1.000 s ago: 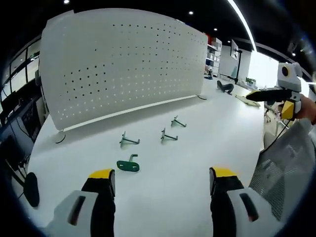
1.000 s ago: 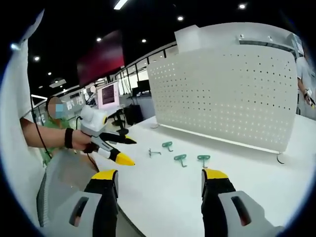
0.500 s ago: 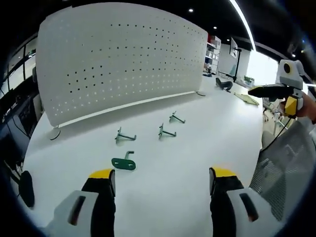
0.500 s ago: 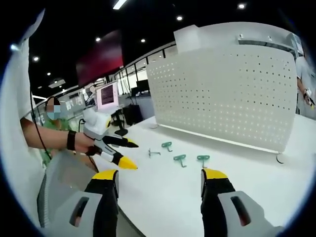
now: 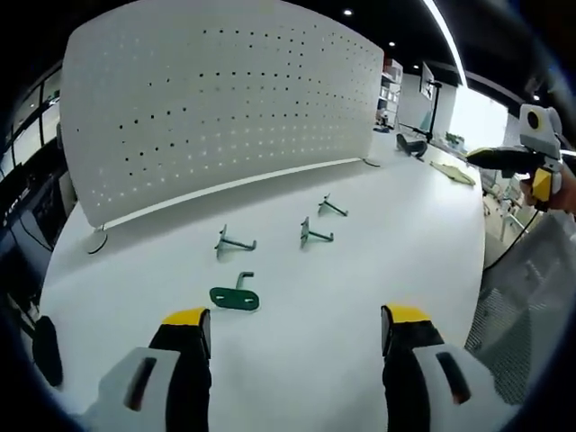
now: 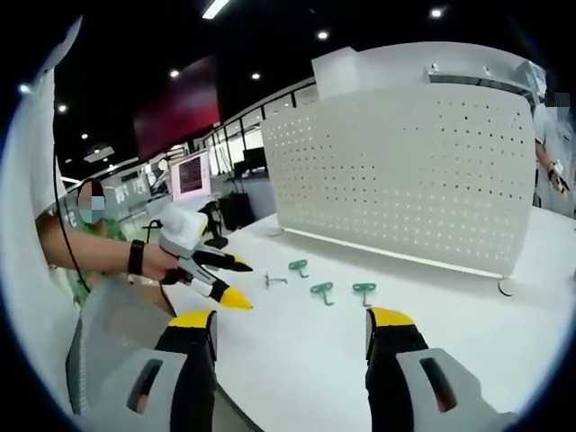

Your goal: Insert the hook assembly into the mounting plate slot until the hook locks in place.

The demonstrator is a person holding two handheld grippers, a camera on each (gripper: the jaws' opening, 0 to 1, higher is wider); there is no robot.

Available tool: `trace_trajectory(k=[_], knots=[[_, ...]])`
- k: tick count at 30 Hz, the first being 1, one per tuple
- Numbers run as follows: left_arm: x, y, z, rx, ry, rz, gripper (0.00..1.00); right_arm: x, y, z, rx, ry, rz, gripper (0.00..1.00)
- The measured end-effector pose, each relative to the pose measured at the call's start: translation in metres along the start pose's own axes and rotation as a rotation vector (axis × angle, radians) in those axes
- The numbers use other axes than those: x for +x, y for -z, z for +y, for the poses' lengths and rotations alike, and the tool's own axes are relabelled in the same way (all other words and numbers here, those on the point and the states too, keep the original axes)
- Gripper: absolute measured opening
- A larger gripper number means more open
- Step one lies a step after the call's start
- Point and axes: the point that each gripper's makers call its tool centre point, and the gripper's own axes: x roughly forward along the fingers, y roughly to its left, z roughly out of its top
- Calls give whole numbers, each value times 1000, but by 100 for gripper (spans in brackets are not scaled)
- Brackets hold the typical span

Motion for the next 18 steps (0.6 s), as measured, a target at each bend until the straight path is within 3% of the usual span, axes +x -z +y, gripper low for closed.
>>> trace_trajectory(k=[18], knots=[[19,5,17,39,-14,24,74,-1,2,-4,7,15,3,67]])
